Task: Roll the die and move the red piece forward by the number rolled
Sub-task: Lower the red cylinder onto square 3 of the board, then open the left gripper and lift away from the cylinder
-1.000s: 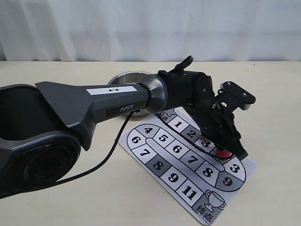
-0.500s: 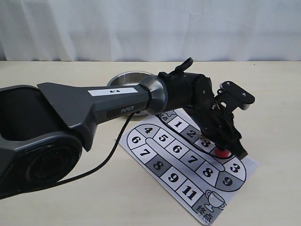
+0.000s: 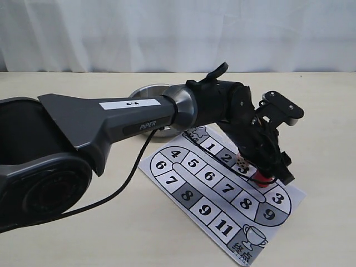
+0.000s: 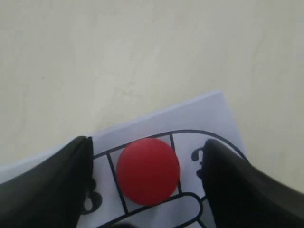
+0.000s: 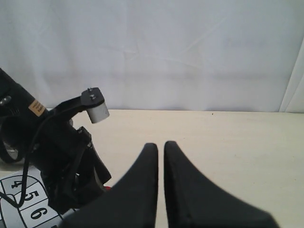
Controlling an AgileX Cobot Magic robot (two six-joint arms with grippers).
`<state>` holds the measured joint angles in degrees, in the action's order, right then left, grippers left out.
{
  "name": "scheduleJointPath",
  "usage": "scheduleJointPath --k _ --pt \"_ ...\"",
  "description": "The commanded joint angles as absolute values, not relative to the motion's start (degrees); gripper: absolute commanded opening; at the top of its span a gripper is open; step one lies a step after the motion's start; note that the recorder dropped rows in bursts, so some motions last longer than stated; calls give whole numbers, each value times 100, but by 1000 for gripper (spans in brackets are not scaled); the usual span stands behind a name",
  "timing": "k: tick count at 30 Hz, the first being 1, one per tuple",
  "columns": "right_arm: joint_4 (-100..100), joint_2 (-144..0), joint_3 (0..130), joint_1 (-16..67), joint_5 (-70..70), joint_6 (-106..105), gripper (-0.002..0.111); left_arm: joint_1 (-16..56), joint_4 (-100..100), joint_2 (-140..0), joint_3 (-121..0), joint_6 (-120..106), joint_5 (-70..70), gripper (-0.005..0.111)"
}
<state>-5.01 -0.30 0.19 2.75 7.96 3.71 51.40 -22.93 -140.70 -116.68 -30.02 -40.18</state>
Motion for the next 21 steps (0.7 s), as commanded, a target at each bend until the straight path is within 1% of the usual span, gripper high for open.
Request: scheduleJointPath --k 1,2,3,10,21 --pt "-498 0 0 258 778 373 4 5169 -2257 -13774 -11674 -3034 -4070 62" --pt "-498 0 0 258 778 373 4 5169 -2257 -13756 -11674 -3034 -4131 59" --pt "-498 0 0 258 778 373 4 5169 -2257 -13703 -11674 -3034 -4204 54" --pt "-498 0 0 258 778 373 4 5169 -1955 -13442 -11674 -2973 -4899 1" --pt "-498 0 0 258 778 373 4 5169 -517 -13200 -11674 -2143 -5732 0"
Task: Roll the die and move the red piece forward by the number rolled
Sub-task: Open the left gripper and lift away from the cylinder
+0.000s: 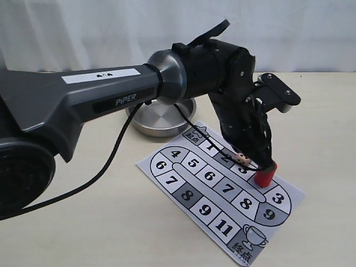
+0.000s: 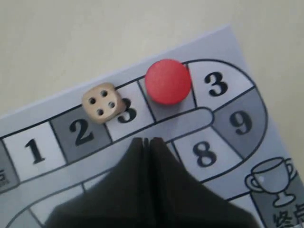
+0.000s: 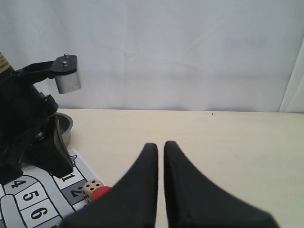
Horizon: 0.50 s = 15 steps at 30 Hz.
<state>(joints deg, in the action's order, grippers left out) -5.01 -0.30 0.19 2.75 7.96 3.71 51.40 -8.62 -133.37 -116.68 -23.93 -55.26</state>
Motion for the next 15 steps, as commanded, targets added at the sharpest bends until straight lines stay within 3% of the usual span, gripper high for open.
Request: scheduleJointPath --k 1,8,15 --pt "-498 0 0 258 778 373 4 5169 -517 -13180 -11674 -2110 -5748 0" --pt "-498 0 0 258 778 373 4 4955 -503 -13095 -11494 -1979 -5704 0" --pt "-498 0 0 258 778 373 4 4342 -540 -12642 -10461 -1967 -5226 0"
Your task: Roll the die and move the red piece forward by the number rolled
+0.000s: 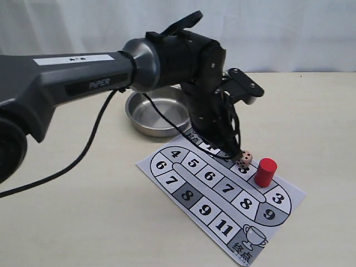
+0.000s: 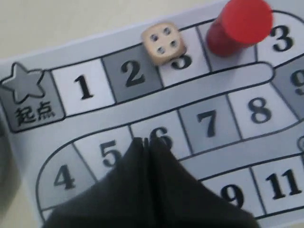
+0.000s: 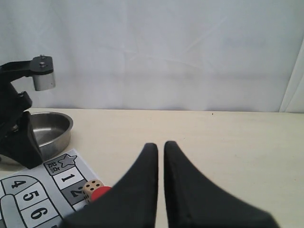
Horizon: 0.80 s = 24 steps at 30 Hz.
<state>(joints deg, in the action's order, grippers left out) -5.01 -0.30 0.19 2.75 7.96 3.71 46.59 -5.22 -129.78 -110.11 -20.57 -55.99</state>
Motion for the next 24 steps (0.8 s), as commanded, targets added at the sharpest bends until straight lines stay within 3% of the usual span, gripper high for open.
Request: scheduleJointPath --k 1,12,24 --pt "-498 0 0 258 778 373 4 4255 -565 -12510 -10253 -1940 -5081 0" --pt "-498 0 0 258 778 373 4 3189 -661 -11257 -8420 -1743 -4057 0" --pt "-498 0 0 258 778 373 4 649 -230 -11091 -8077 -826 -4435 0"
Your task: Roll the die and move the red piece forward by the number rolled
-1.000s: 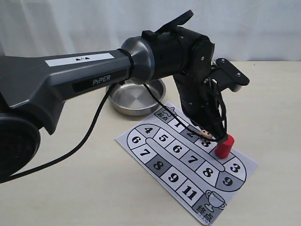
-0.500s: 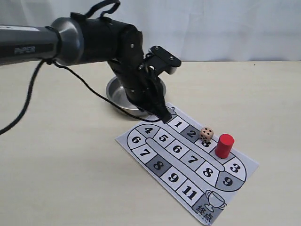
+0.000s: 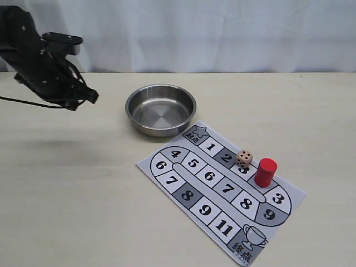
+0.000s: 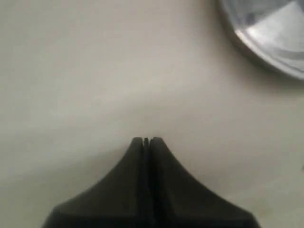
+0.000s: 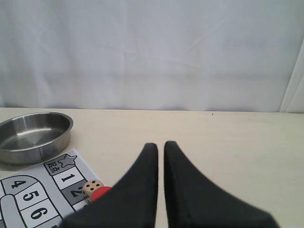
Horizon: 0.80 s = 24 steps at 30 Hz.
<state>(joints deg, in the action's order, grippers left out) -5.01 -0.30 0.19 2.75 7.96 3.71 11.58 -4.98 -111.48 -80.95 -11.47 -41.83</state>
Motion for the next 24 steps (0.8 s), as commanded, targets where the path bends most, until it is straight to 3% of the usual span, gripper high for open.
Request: scheduleJointPath --k 1,4,11,24 --pt "-498 0 0 258 778 373 4 495 -230 -11091 -8077 -801 -4482 0" --pt "-498 0 0 258 778 373 4 160 -209 -11091 -8077 -735 -4566 0" --pt "-498 0 0 258 778 373 4 153 -48 -10838 -7959 -811 -4620 0" --pt "-498 0 0 258 778 373 4 129 124 -8909 -6823 -811 -4455 0"
